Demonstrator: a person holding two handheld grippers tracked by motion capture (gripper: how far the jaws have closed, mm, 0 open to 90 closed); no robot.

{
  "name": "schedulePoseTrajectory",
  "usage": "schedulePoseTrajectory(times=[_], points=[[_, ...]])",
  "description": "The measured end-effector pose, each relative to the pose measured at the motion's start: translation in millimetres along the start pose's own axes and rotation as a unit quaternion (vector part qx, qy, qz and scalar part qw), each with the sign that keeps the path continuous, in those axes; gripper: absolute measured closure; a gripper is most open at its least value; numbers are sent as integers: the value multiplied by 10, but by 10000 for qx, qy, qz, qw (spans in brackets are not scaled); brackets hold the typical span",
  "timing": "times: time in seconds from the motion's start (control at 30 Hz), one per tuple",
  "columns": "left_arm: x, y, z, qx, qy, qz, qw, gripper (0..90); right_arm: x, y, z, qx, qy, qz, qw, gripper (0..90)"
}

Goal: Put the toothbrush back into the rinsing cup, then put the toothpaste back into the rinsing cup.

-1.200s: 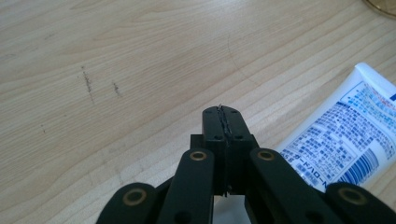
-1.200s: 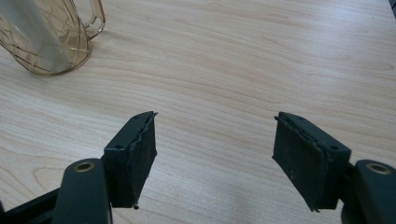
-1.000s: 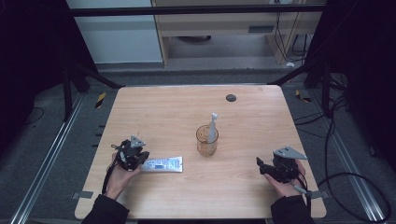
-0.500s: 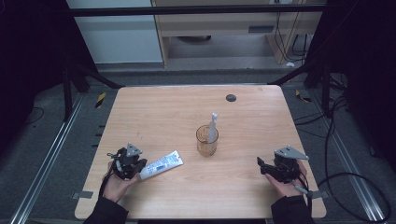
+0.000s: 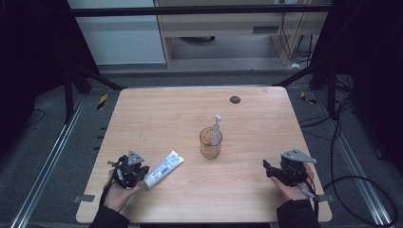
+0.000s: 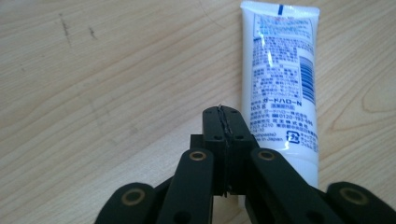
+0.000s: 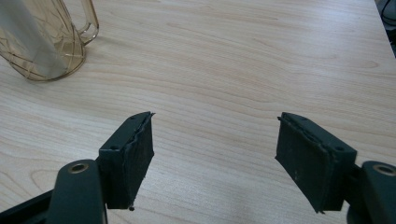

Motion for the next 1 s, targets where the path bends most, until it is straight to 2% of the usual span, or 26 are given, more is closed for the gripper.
schedulePoseTrajectory(times=[0.13, 0.3, 0.4, 0.53, 0.63, 1.0], points=[[105, -41, 87, 105, 186, 51, 9998, 837, -4, 13, 0, 6, -3, -27, 10000, 271], [217, -27, 240, -9, 408, 7, 9992, 756, -2, 14, 6, 0, 1, -37, 10000, 269], [244, -20, 326, -80, 462, -4, 9989, 690, 2, 14, 9, -21, 6, -24, 10000, 266], [255, 29, 428, -234, 478, -40, 9986, 598, 3, 12, 14, -31, 5, -13, 10000, 260], [249, 49, 511, -271, 424, -96, 9987, 528, 10, 10, 25, -8, 29, -30, 10000, 257], [158, 103, 703, -410, 326, -235, 9984, 443, 24, 34, 41, -100, 71, -8, 9999, 251]])
Point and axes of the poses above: each handheld gripper's, and its own axes: x roughly backward along the jaws, z roughly out of its top, y roughly to its right, the point moved 3 cm from there along -x, roughly forward along the jaws, and after that the axes turned 13 degrees about z, right-handed, at the moved point
